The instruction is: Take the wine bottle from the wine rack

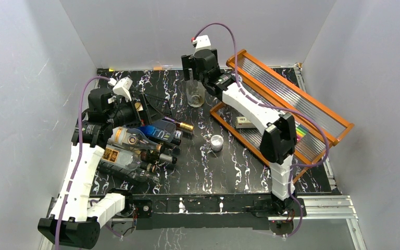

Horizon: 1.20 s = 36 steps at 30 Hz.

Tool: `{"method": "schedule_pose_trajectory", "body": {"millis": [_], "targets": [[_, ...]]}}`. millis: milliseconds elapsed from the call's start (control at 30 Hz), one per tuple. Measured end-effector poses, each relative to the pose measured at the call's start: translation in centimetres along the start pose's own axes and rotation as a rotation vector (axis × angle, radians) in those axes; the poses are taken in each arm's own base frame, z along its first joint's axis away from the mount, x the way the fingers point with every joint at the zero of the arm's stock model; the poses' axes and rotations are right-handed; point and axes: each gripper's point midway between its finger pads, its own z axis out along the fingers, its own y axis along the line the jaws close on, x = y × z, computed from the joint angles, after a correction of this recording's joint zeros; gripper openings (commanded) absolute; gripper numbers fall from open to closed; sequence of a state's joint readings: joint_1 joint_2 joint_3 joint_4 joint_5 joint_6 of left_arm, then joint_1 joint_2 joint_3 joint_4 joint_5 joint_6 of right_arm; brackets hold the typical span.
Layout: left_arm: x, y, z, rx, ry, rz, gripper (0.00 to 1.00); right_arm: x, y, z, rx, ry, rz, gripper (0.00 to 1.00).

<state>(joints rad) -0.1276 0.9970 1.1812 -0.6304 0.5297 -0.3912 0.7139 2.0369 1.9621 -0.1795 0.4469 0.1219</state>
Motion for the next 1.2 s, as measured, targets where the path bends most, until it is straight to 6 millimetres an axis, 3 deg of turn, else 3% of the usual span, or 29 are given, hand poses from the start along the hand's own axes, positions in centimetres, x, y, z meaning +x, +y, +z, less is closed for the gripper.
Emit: {"method": "schedule_pose_trajectory", "body": {"millis": [167, 400, 567, 667, 700, 733, 967, 1067, 1200], "targets": [[0.0, 0.0, 0.0, -0.003, 0.003, -0.024, 0.98, -0.8, -0.2, -5.2, -0.041, 0.040, 0.090, 0.98], [0.1, 0.4, 0.4, -0.016, 0.015, -0.040, 0.98, 2.5, 1.1, -15.5, -0.152, 0.192, 0.188, 0.98], [0.2, 1.1, 1.2, -0.035, 0.038, -0.040, 0.98, 8.4, 0.1, -20.5, -0.195, 0.371, 0.213, 0.96], [0.2, 1.5, 1.3, -0.051, 0.036, -0.035, 0.98, 13.6, -0.9, -23.3, -0.224, 0.499, 0.191, 0.88], [0.1, 1.5, 1.3, -0.054, 0.032, -0.030, 0.98, 17.1, -1.6, -24.8, -0.225, 0.584, 0.171, 0.85], [0.0, 1.6, 1.1, -0.061, 0.022, -0.026, 0.98, 17.2, -1.6, -24.9, -0.225, 0.588, 0.171, 0.84], [-0.2, 1.4, -0.1, -0.083, -0.032, -0.011, 0.98, 24.3, -3.8, -26.4, -0.165, 0.654, 0.173, 0.80], [-0.2, 1.5, -0.2, -0.090, -0.039, -0.012, 0.98, 26.4, -3.6, -25.9, -0.158, 0.659, 0.211, 0.78], [-0.2, 1.7, -0.2, -0.098, -0.037, -0.015, 0.98, 28.6, -3.3, -24.8, -0.143, 0.690, 0.211, 0.67]]}}
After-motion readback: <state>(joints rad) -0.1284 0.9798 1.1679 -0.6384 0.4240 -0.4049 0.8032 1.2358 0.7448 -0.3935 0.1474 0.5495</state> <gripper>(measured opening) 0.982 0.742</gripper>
